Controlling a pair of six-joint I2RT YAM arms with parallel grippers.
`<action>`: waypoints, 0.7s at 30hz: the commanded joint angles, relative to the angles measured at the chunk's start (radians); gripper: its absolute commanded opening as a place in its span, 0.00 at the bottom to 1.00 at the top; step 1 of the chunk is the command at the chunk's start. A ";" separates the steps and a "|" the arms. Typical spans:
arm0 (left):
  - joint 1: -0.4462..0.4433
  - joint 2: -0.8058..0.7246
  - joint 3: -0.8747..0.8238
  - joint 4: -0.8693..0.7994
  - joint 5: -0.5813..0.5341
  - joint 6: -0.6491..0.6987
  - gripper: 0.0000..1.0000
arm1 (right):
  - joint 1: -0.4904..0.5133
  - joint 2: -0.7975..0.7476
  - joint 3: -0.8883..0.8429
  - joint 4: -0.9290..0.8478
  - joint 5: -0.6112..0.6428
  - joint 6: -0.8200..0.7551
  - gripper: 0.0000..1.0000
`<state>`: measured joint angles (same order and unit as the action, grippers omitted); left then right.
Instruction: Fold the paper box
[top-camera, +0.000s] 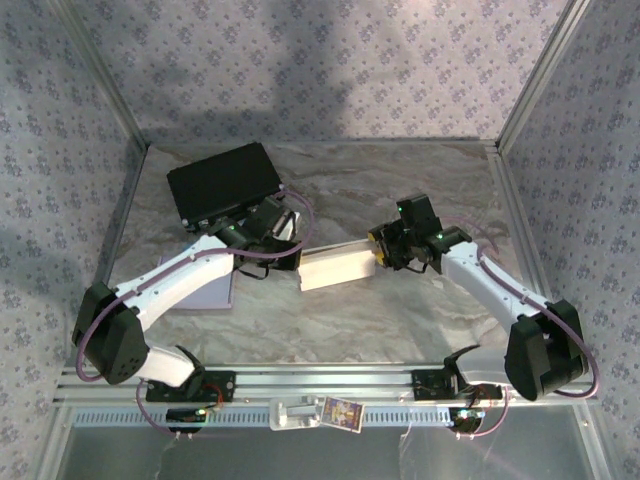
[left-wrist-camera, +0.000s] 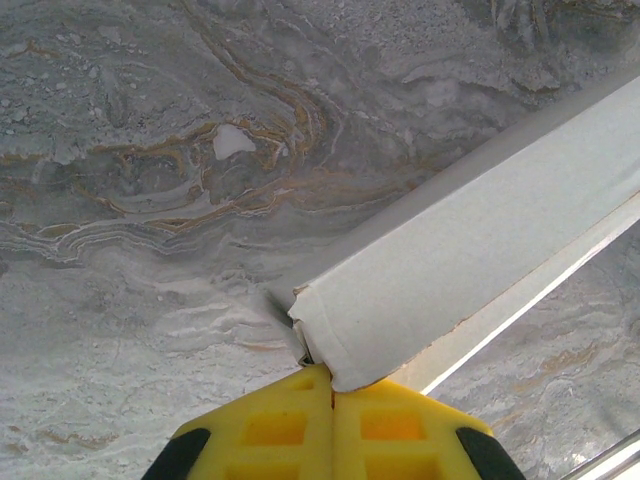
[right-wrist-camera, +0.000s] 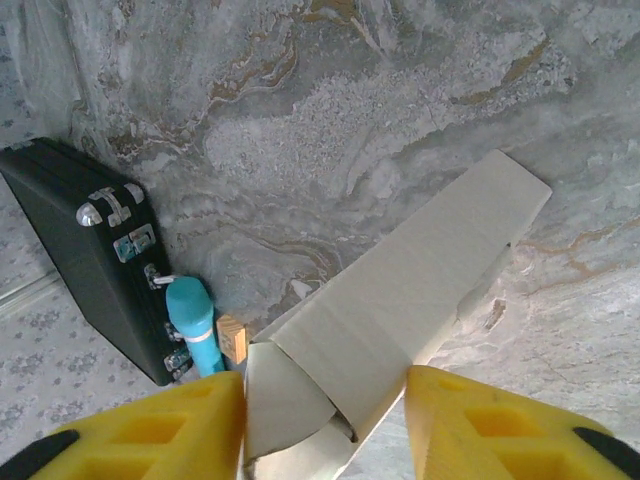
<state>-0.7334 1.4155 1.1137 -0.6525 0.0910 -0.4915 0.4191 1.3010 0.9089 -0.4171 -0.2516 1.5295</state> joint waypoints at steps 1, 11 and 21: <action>-0.017 0.005 -0.017 -0.096 0.007 -0.006 0.11 | 0.005 0.004 -0.023 -0.008 0.001 -0.002 0.43; -0.002 -0.142 -0.003 -0.069 0.061 -0.188 0.41 | 0.019 -0.009 -0.052 -0.028 0.009 0.000 0.37; 0.144 -0.192 -0.147 0.155 0.204 -0.574 0.49 | 0.021 -0.019 -0.058 -0.036 0.013 -0.004 0.37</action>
<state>-0.6075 1.2194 1.0142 -0.5835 0.2264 -0.9012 0.4309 1.2861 0.8795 -0.3813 -0.2512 1.5295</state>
